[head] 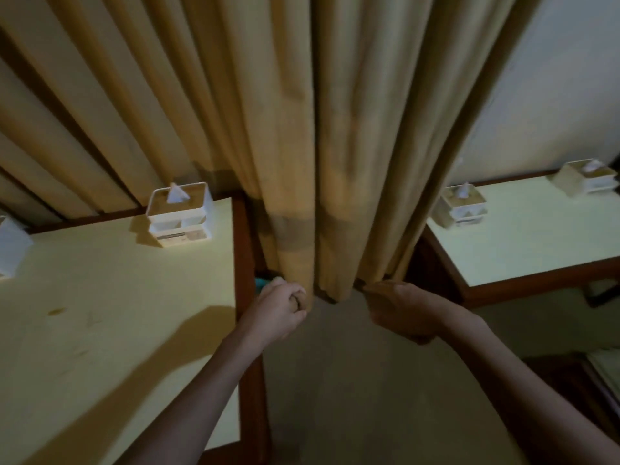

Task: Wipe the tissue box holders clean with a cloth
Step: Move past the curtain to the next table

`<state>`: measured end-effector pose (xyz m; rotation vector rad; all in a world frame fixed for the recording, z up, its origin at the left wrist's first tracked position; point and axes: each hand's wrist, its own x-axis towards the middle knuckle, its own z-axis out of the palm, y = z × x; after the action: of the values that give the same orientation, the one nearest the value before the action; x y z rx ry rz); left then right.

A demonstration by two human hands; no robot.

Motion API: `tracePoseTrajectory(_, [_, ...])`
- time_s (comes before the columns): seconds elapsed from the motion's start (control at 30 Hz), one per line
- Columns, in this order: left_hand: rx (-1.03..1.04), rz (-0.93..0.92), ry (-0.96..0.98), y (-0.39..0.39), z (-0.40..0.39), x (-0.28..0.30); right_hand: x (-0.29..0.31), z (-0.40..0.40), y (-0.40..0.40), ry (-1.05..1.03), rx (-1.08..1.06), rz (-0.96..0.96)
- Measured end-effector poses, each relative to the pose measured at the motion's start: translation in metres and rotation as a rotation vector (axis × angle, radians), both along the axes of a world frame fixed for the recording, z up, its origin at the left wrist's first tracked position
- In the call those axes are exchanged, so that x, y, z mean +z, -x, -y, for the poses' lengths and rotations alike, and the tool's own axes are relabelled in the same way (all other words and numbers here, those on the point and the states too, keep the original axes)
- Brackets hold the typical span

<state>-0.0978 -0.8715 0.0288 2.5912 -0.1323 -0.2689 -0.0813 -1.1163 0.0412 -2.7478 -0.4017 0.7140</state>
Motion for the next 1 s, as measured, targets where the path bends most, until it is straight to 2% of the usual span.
tracePoseTrajectory(0.17, [-0.035,0.019,-0.029,-0.008,0.088,0.027,0.037,0.081,0.009,-0.045,-0.042,-0.014])
tracePoseTrajectory(0.37, [-0.115,0.012,-0.079,-0.040,0.165,0.043,0.052,0.151,-0.012,-0.089,-0.127,-0.021])
tracePoseTrajectory(0.73, [-0.151,-0.042,-0.016,-0.127,0.288,0.050,0.068,0.260,-0.096,-0.097,-0.159,0.021])
tracePoseTrajectory(1.0, [-0.116,-0.057,0.003,-0.175,0.359,0.063,0.057,0.336,-0.153,-0.087,-0.163,0.081])
